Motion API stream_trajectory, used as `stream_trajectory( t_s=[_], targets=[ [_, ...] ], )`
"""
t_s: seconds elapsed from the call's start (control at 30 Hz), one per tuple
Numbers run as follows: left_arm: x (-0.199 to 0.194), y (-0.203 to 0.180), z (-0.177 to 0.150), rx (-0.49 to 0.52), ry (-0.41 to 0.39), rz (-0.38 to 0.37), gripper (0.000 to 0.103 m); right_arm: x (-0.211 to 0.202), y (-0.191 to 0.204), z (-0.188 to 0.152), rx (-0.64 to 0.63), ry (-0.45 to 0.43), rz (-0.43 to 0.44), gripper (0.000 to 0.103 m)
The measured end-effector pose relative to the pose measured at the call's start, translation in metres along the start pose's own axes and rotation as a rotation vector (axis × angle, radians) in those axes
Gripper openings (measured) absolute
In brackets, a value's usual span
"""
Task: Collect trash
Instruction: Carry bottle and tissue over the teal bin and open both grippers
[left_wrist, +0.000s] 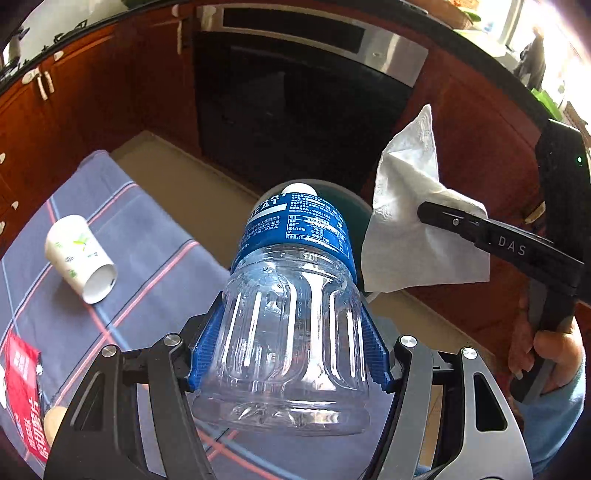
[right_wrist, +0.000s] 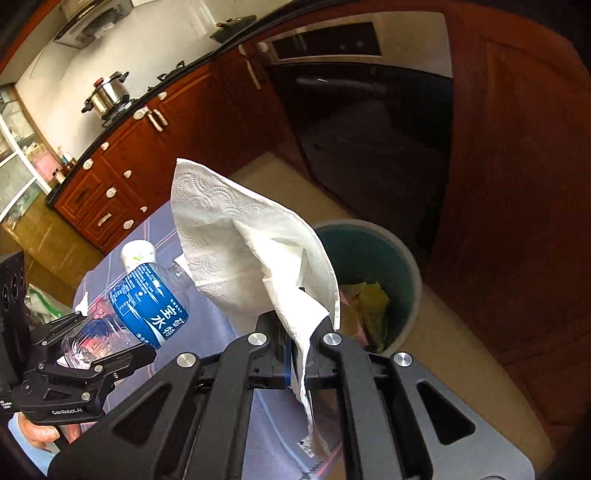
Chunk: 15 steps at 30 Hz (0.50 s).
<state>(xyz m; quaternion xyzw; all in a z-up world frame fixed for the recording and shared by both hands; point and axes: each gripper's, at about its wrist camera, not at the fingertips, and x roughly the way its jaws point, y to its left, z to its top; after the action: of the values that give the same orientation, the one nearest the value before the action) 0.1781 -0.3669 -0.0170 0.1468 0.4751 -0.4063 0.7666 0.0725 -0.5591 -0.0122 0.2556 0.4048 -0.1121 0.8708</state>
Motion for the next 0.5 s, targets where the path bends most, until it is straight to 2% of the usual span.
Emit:
stream_trajectory(
  t_s=[0.23,0.5],
  targets=[
    [0.067,-0.016,0.028,-0.005,0.09,-0.016,0.067,0.044,-0.041,0.007,0.069,0.075,-0.06,0.002],
    [0.115,-0.025,0.047,-0.004,0.148,-0.01,0.067,0.085,-0.057,0.019,0.082,0.126,-0.092,0.005]
  ],
)
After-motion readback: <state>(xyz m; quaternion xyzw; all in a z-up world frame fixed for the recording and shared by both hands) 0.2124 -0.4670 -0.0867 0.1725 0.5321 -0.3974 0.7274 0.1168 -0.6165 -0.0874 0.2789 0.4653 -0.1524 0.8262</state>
